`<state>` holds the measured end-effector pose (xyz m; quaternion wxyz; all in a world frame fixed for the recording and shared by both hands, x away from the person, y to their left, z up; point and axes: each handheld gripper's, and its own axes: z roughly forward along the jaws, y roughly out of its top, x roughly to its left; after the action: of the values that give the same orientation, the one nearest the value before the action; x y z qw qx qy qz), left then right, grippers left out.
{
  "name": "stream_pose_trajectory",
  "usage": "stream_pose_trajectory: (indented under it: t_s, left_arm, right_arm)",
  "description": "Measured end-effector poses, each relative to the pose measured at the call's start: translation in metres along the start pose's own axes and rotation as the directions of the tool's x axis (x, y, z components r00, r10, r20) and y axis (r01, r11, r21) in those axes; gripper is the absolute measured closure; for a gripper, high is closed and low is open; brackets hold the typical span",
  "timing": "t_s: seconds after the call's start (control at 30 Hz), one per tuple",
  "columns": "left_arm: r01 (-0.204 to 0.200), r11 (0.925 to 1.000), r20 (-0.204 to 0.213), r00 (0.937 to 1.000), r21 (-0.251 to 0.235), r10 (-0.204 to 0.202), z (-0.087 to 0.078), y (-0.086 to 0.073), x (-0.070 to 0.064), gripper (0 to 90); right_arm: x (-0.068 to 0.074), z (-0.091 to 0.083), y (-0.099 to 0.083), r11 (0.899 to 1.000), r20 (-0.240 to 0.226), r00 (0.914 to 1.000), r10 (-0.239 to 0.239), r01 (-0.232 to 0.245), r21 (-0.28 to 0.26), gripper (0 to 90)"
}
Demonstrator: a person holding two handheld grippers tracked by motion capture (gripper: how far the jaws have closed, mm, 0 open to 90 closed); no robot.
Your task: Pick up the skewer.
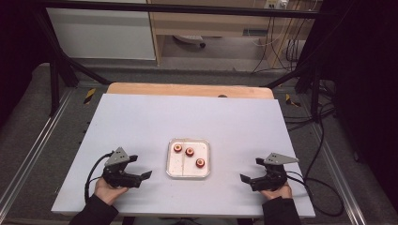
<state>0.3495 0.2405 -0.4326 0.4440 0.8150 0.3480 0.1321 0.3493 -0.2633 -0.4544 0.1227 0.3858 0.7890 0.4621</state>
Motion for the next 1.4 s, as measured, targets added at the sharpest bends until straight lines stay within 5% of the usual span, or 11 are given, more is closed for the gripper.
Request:
stream_pose_trajectory:
  t_s: [0.17, 0.37, 0.67, 0.93, 1.17, 1.4]
  left_arm:
    - [-0.018, 0.9996, 0.010, 0.9998, 0.024, 0.018, 0.006, 0.012, -0.010, 33.5]
    - [-0.036, 0.9969, 0.030, 0.9990, 0.070, 0.034, 0.023, 0.027, -0.025, 45.6]
    - [-0.067, 0.9947, 0.099, 0.9933, 0.078, 0.059, 0.046, 0.047, -0.047, 70.1]
    - [-0.081, 0.9914, 0.118, 0.9906, 0.102, 0.069, 0.067, 0.056, -0.060, 87.2]
    - [-0.085, 0.9909, 0.141, 0.9876, 0.105, 0.069, 0.084, 0.054, -0.067, 89.9]
    - [-0.112, 0.9808, 0.144, 0.9855, 0.159, 0.090, 0.103, 0.047, -0.070, 89.9]
  right_arm:
    - [0.000, 0.001, 0.000, 1.000, 0.001, 1.0000, 0.001, -0.001, 0.007, 0.6]
    - [0.000, 0.001, 0.000, 1.000, 0.002, 1.0000, 0.001, -0.001, 0.005, 0.7]
    - [0.000, 0.001, 0.000, 1.000, 0.001, 1.0000, 0.002, -0.002, 0.007, 0.7]
    - [0.000, 0.001, 0.000, 1.000, 0.001, 1.0000, -0.001, 0.001, 0.008, 0.7]
    - [0.000, 0.001, 0.000, 1.000, 0.003, 1.0000, -0.002, 0.002, 0.010, 0.8]
    - [-0.001, 0.002, 0.000, 1.000, 0.006, 1.0000, -0.006, 0.006, 0.010, 0.8]
